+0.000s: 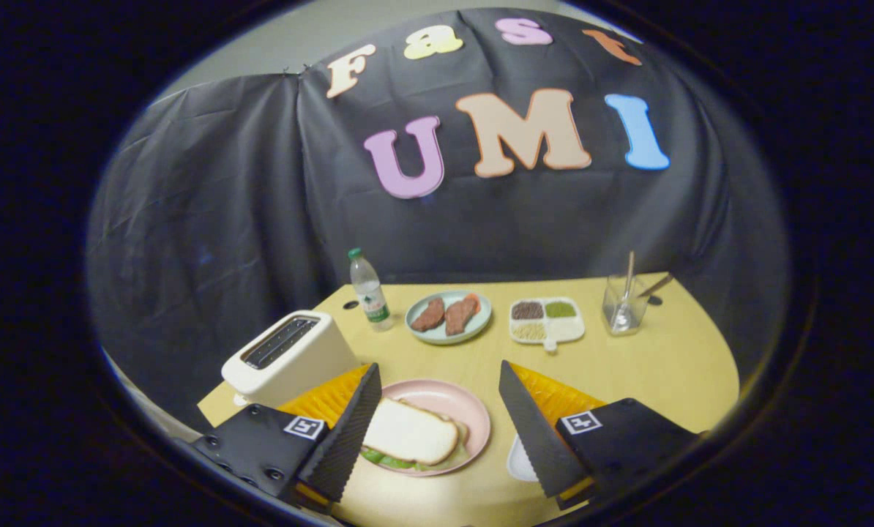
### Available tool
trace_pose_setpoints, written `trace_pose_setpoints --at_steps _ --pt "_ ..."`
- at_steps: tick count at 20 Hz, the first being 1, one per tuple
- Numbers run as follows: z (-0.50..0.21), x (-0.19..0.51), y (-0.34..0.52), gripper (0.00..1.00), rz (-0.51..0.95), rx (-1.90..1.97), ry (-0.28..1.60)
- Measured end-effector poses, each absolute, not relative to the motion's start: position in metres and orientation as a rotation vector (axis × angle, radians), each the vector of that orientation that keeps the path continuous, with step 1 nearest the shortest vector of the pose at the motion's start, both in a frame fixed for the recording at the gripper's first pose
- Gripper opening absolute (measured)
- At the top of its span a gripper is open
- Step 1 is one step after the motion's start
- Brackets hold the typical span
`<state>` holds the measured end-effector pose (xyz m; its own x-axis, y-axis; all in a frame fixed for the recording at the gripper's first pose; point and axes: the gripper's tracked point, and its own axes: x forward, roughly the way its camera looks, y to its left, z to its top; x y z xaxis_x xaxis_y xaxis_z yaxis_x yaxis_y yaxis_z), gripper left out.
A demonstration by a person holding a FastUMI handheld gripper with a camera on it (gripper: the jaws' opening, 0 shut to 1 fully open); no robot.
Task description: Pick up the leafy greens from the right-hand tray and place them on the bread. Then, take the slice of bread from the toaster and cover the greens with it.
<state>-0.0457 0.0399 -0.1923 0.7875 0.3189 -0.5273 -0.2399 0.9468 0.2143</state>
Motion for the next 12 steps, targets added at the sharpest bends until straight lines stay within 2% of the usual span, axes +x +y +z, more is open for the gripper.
trace_pose_setpoints --at_steps 6,12 --pt "-0.114 -0.026 0.002 1.00 0.185 -0.009 0.325" --pt "-0.100 -0.024 -0.020 1.00 0.088 -0.019 0.246"
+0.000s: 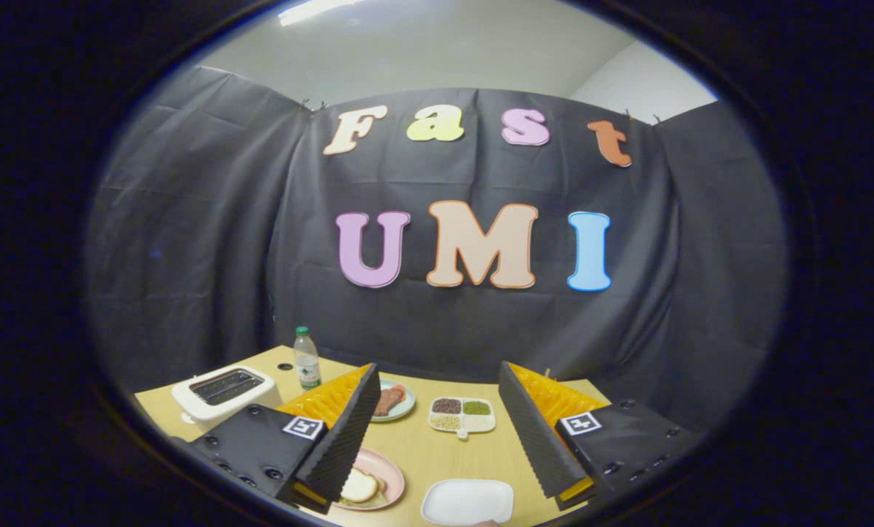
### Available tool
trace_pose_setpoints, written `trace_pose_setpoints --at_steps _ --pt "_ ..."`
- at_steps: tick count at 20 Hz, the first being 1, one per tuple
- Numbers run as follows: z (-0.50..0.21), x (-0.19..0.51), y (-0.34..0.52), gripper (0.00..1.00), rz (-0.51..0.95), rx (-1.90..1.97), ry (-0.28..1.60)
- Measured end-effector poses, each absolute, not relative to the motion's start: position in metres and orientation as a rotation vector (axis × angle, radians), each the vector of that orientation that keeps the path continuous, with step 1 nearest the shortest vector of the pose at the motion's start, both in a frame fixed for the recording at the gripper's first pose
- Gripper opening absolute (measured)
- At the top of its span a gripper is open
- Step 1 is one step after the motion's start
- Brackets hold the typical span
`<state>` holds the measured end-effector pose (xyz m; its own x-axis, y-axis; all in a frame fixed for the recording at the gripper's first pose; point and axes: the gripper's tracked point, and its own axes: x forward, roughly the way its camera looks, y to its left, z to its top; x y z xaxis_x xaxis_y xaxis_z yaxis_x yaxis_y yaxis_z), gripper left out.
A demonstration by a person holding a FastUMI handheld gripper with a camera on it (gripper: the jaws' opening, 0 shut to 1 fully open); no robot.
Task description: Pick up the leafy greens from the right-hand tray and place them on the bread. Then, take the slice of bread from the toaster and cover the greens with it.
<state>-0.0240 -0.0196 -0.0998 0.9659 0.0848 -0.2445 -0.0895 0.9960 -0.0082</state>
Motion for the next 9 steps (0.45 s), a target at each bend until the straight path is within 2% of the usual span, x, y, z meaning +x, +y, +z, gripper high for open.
trace_pose_setpoints --at_steps 9 --pt "-0.084 -0.017 -0.030 1.00 0.030 -0.020 0.206"
